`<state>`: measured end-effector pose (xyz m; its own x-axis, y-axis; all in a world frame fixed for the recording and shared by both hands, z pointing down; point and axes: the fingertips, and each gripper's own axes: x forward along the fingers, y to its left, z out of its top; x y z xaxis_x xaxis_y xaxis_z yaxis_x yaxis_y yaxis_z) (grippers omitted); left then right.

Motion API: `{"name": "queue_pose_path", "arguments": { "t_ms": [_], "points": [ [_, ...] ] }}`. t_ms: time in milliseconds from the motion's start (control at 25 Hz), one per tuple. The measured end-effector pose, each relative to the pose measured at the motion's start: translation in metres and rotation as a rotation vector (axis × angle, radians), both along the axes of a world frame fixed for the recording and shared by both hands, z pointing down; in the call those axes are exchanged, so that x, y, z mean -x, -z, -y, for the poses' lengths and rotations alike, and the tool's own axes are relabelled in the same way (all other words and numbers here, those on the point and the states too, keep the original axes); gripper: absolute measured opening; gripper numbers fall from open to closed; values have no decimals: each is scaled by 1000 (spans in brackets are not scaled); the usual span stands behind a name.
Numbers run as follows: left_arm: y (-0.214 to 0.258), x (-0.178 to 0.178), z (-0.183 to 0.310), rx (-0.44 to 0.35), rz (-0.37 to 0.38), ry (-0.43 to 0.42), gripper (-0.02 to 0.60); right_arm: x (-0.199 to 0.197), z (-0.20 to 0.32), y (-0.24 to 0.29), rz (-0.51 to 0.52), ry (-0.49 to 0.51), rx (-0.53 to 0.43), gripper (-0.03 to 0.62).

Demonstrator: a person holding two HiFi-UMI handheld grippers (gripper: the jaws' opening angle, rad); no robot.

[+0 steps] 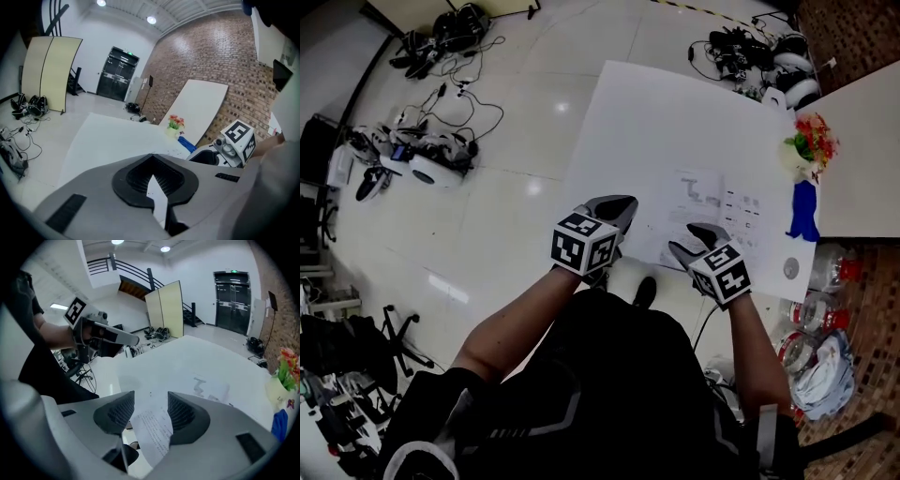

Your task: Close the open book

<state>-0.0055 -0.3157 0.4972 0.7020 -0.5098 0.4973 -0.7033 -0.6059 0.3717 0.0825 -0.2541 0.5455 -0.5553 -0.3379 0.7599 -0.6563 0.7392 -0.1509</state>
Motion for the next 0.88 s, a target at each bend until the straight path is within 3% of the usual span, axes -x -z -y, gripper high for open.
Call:
{"name": "queue_pose_path", "arguments": {
  "t_ms": [160,360,480,560,640,800,880],
  "points": [
    [-5,3,-10,9,24,40,-5,8,-8,-8,-14,66,2,179],
    [-9,5,-23,17,55,66,-5,26,-26,-18,-117,245,-56,205],
    [-8,7,-26,14,48,56,-5,35,-26,-23,-132,245,-55,206],
    [-10,10,-27,16,43,42,-5,34,-24,-29,-153,143,-27,206],
    [-10,15,-24,15,34,30,-5,28,-14,-36,-175,-45,3,207],
    [-10,31,-22,11,6,-7,-5,31,11,-50,-172,-362,63,322],
    [-16,43,-23,20,2,-19,-5,36,23,-58,-206,-457,61,322]
  ]
}}
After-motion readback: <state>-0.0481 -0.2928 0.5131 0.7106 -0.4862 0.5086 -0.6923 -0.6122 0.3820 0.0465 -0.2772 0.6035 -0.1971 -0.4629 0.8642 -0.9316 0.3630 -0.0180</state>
